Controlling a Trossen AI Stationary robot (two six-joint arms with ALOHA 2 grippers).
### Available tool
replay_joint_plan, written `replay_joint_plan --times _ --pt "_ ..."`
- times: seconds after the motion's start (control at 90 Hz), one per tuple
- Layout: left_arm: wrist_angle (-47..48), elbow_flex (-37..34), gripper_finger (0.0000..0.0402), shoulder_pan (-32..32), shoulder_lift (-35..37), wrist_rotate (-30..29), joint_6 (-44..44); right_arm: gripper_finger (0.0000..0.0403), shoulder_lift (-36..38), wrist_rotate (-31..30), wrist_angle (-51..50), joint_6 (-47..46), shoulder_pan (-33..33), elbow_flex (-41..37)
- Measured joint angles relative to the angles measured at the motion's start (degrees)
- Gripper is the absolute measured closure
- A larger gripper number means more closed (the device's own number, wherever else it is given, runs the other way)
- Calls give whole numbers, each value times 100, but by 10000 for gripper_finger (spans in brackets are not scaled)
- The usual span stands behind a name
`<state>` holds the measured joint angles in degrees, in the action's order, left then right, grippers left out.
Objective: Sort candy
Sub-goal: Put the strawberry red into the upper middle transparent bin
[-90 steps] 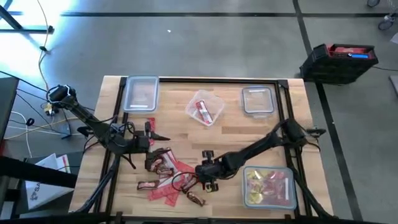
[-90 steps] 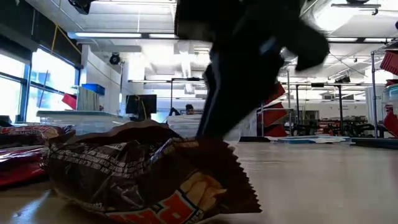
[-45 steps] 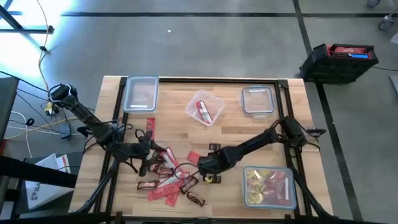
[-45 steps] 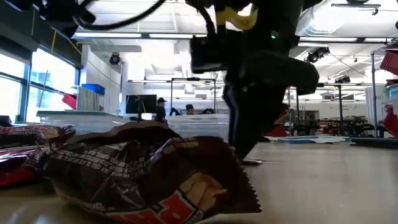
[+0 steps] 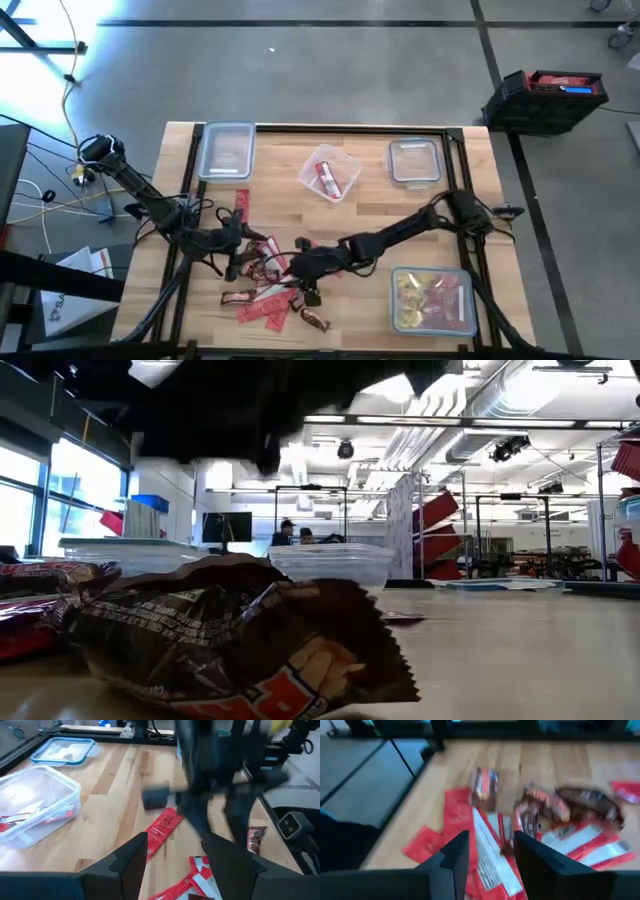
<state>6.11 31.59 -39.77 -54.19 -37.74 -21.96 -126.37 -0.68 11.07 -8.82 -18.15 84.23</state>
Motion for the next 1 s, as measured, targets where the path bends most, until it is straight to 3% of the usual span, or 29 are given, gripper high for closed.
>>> replay_joint_plan --times 0.222,0.344,0.567,0.822,1.0 --pt "3 0 218 0 0 -258 -28 279 -871 345 126 -270 23 778" --pt "11 0 218 -19 0 -133 -159 279 -1490 416 -629 -251 -23 1753" --pt "211 0 218 -238 0 298 -667 279 -2021 -293 -2930 -376 -48 3304" --pt "648 0 218 -698 -1 48 -1505 279 -2034 -1104 -7516 -550 -103 5068" --pt "680 -2 218 -915 -99 -168 -1816 279 -1422 -1436 -8924 -989 -153 4446"
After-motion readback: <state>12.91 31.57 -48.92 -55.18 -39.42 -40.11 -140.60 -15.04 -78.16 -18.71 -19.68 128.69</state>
